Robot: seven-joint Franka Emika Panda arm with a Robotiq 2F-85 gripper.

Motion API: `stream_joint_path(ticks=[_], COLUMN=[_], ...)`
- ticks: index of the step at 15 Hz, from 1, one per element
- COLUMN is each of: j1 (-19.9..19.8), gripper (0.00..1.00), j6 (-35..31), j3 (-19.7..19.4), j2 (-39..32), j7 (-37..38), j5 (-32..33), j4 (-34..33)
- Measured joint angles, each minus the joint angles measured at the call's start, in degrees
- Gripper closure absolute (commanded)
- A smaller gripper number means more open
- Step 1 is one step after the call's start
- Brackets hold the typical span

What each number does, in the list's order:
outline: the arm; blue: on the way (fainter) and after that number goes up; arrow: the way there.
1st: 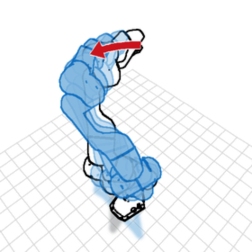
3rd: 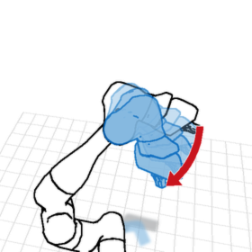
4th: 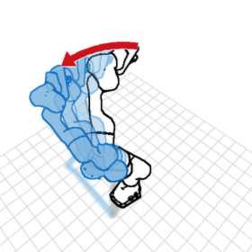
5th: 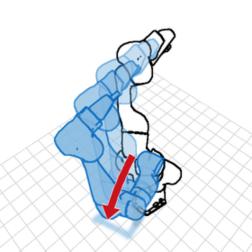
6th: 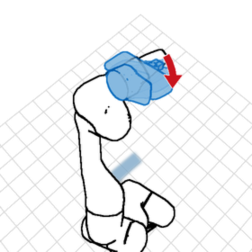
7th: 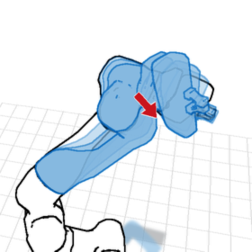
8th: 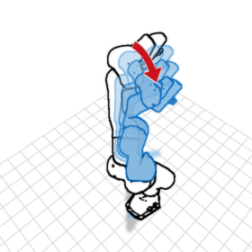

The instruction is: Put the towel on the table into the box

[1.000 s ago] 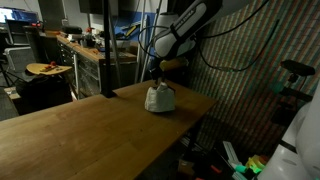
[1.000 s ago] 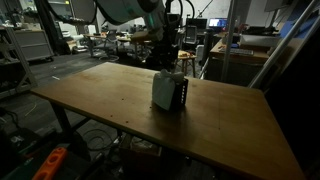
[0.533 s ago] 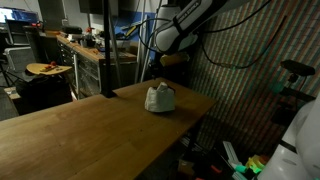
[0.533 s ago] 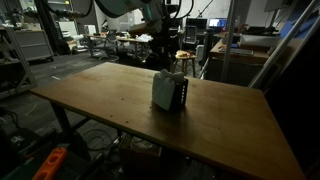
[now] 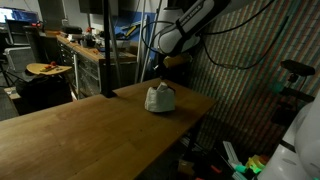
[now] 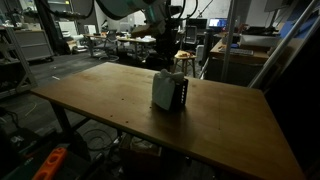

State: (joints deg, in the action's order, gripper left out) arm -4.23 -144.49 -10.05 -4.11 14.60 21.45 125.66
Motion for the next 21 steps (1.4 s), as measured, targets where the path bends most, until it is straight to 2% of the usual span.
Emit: stream_joint_path(ticks=[2,11,21], j1=[-0.6,-1.5,-2.0], gripper=[0.95,0.97,0.96], j6=[0.0,-0.3,-4.9], j3=[-0.1,-0.1,-0.2], j2=[-0.1,-1.9,-7.8], j7=[0.0,-0.3,-3.8], j5=[0.6,0.6,-2.7], j4=[0.2,0.7,0.6])
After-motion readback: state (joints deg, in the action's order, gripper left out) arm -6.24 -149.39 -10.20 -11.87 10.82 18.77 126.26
